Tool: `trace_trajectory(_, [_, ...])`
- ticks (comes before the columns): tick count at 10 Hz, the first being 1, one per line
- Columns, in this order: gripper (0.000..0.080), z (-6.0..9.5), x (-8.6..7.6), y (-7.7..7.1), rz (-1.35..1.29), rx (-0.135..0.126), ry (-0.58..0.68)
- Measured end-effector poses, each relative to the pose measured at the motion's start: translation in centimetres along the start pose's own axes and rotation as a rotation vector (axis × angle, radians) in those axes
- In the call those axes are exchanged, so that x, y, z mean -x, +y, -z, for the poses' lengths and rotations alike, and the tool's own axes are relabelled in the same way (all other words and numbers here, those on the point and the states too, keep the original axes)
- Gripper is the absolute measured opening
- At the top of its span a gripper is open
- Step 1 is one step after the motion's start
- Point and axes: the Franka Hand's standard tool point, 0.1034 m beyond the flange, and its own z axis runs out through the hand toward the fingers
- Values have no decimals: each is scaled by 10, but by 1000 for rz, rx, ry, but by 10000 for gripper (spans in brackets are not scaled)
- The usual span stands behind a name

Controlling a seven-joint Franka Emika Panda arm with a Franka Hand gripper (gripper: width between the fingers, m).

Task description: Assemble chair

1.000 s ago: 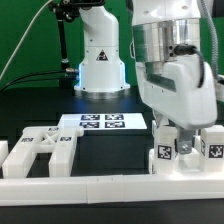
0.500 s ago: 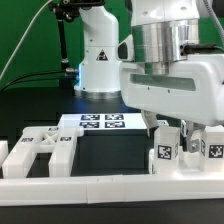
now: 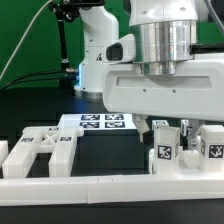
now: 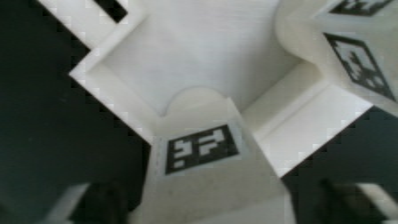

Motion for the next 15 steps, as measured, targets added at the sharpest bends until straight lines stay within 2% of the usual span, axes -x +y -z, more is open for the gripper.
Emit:
trace_trajectory(1, [401, 0, 0, 0, -42, -1, -1])
trace_trajectory(2, [287, 0, 0, 1, -156, 0, -1])
trace_trajectory(4, [287, 0, -1, 1, -258, 0, 0])
trace_trajectory(6, [287, 1, -3, 3, -539, 17, -20])
trace_trajectory(9, [287, 1, -1, 1, -918, 19, -38])
trace_trajectory(11, [287, 0, 0, 3, -1012, 31, -40])
trace_trajectory(12, [324, 0, 0, 3, -1012, 31, -40])
trace_trajectory(13, [324, 0, 0, 3, -1010, 30, -39])
trace_trajectory(14, [496, -1, 0, 3, -1010, 31, -39])
trace_trajectory(15, [624, -1, 0, 3, -1010, 31, -39])
